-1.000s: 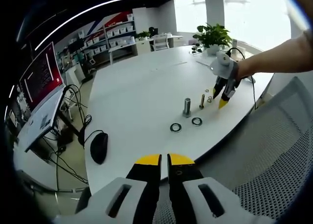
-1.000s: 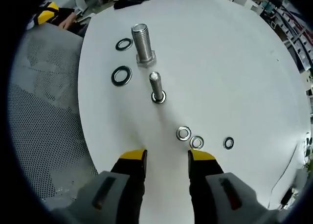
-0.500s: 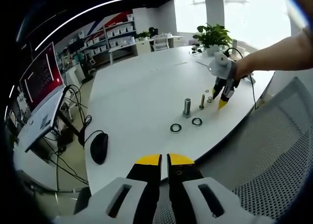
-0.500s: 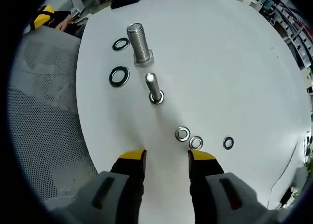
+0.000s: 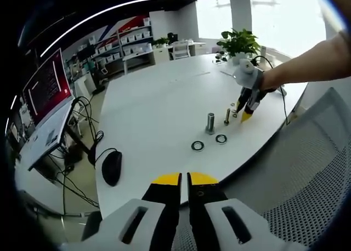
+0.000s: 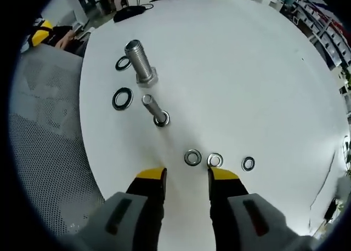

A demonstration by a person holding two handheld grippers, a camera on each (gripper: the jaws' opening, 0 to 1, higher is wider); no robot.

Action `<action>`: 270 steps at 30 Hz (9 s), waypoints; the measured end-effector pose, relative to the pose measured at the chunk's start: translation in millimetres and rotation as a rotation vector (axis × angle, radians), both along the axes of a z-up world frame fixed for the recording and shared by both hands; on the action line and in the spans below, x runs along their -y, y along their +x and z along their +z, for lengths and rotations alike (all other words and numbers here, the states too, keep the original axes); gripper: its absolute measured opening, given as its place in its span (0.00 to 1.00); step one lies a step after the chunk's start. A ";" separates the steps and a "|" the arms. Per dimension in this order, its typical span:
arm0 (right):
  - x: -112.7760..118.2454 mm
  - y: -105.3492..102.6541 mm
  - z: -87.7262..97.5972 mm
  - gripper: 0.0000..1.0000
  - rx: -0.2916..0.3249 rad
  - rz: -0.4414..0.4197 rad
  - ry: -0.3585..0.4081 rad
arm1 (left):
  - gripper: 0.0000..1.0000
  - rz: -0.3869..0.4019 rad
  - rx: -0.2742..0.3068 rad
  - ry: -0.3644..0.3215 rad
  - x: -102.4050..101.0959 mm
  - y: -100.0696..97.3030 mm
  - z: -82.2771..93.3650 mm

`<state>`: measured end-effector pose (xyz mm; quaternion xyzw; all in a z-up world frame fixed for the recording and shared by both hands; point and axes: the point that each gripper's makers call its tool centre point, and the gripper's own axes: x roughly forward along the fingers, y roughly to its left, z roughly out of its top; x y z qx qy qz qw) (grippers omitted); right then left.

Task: Place the washer onto the threaded stud by aligning its center hole with the stud, sliding it down to the base, and recovering from edge contact or off-axis alignment until the washer reaches the visible bottom stop.

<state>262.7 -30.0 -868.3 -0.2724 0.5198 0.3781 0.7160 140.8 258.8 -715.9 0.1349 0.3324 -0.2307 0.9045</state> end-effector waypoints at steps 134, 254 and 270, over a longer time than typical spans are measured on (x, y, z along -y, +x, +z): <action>-72.6 2.9 57.6 0.14 0.056 0.355 -0.026 | 0.00 0.010 0.025 -0.019 -0.1 1.2 3.9; 0.7 35.7 -1.2 0.14 0.041 0.061 -0.038 | 0.00 0.021 0.006 -0.024 -4.3 3.7 1.8; -4.2 34.2 1.5 0.14 0.138 0.083 -0.056 | 0.00 0.023 0.014 -0.028 -4.3 4.5 3.1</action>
